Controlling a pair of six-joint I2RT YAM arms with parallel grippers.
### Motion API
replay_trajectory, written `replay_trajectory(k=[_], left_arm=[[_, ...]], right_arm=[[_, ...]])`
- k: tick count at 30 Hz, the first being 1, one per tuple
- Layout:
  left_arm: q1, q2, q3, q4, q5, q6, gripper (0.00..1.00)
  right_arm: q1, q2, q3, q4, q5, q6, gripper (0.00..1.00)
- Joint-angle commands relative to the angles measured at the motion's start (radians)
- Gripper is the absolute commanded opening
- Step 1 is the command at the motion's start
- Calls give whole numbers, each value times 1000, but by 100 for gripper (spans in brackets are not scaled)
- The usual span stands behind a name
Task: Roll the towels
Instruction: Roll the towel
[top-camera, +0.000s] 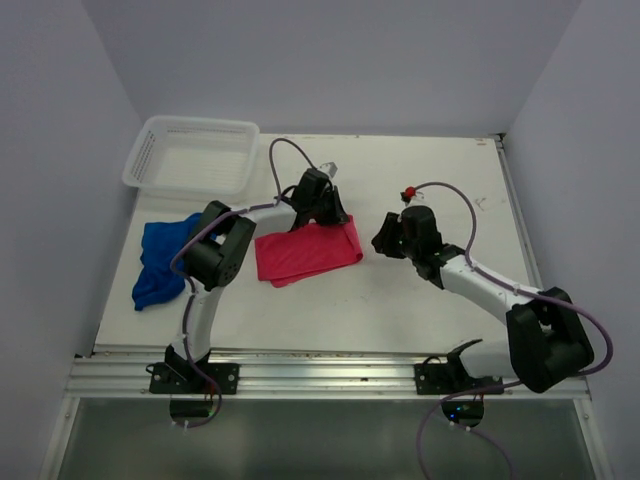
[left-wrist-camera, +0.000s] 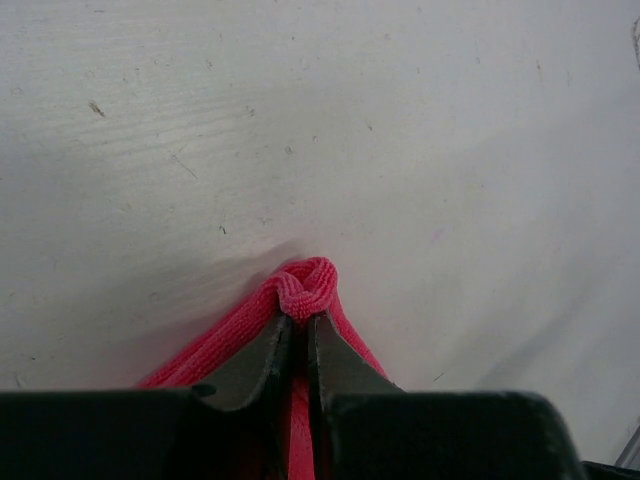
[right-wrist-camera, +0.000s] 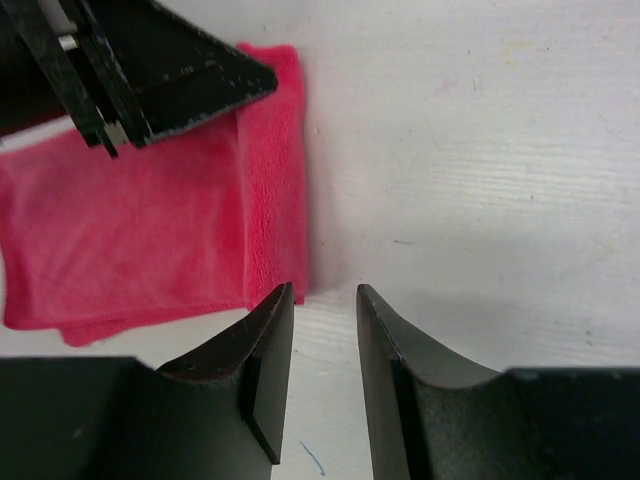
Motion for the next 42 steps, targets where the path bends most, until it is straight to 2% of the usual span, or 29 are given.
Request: replay_trajectory(k=[1,4,13,25,32,36,39,40,42], left_arm=[[14,-54,-20,48,6,13,0],[14,-52,-23,46,6,11,0],[15,-66,-42,49,2,13,0],[17,-66,-55,50,-6,11,0],[23,-77,-48,34,-15,23,0],[29,-78,-45,34,-14,26,0],[32,-81,-39,33,-14,29,0],[34,-81,-35,28,-14,33,0],[35,-83,-25,20,-17,36,0]], right_arm=[[-78,23,-37,210,-239,176,36],[-123,106,-41,275,-342,251,38],[-131,282,-51,418,-424,305,39],[-131,342,-50,446,-456,297,43],[-131,413,-65,463,-474,276,41],[-132,439,-87,480,-467,255,35],[-131,450,-94,483,-471,232,25],[-132,445,-96,480,-470,222,18],[-131,438,-94,466,-468,192,12]])
